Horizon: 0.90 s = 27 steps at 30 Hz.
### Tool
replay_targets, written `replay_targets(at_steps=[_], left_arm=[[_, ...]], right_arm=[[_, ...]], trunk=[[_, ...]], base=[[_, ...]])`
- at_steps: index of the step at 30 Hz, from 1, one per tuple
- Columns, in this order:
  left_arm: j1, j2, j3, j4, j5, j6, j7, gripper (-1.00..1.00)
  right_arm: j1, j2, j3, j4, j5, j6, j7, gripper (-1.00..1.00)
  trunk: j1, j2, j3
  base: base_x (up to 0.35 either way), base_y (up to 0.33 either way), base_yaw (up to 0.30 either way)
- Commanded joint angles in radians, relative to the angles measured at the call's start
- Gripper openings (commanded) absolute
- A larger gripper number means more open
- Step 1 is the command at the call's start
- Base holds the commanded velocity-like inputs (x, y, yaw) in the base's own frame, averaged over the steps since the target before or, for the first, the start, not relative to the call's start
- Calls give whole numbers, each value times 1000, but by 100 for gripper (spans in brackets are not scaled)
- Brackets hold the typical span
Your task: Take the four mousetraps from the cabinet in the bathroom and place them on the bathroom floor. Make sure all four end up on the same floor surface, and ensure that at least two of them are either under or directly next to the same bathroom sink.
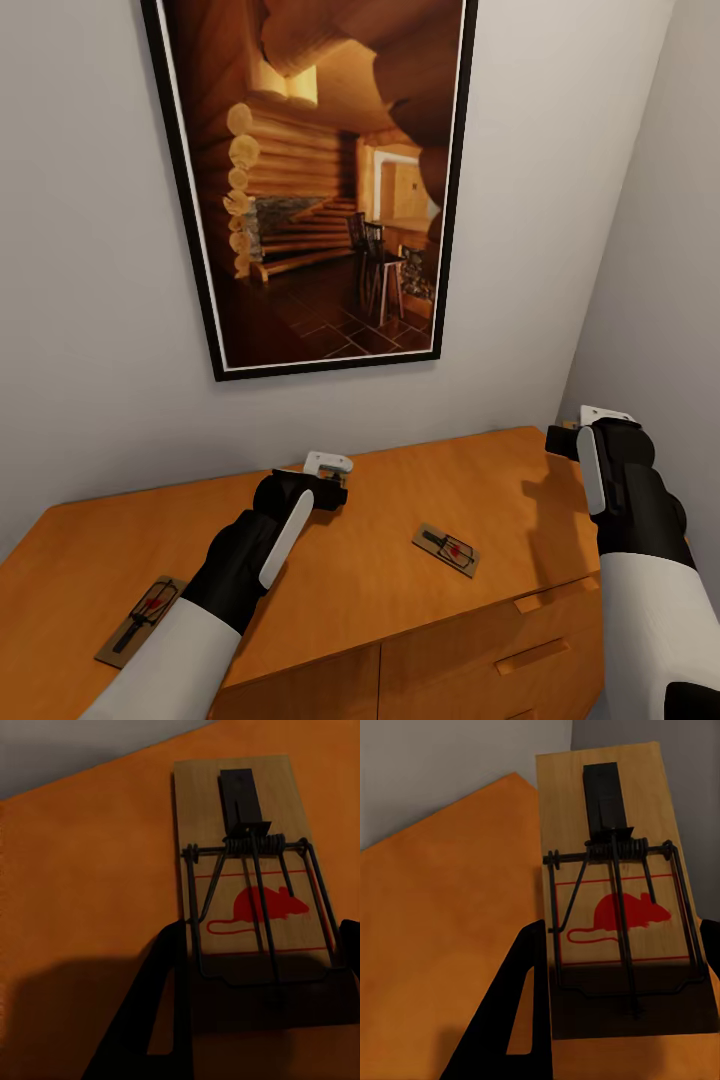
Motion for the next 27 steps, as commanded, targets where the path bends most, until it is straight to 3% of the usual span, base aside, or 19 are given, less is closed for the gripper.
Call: replay_targets(at_steps=[1, 6, 11, 13, 27], left_arm=[[0, 0, -1, 18, 22, 2, 7, -100], [0, 0, -2, -34, 21, 7, 1, -100], [0, 1, -2, -207, 20, 78, 11, -100], [0, 1, -2, -233, 20, 88, 24, -100], [0, 2, 0, -259, 21, 97, 53, -100]], right_arm=[[-1, 0, 0, -1, -4, 4, -4, -100], [-1, 0, 0, -1, -4, 4, -4, -100], [-1, 0, 0, -1, -4, 4, -4, -100], [-1, 0, 0, -1, -4, 4, -4, -100], [-1, 0, 0, -1, -4, 4, -4, -100]], trunk=[[0, -1, -1], [0, -1, -1], [0, -1, -1], [0, -1, -1], [0, -1, -1]], base=[[0, 0, 0], [0, 0, 0], [0, 0, 0], [0, 0, 0], [0, 0, 0]])
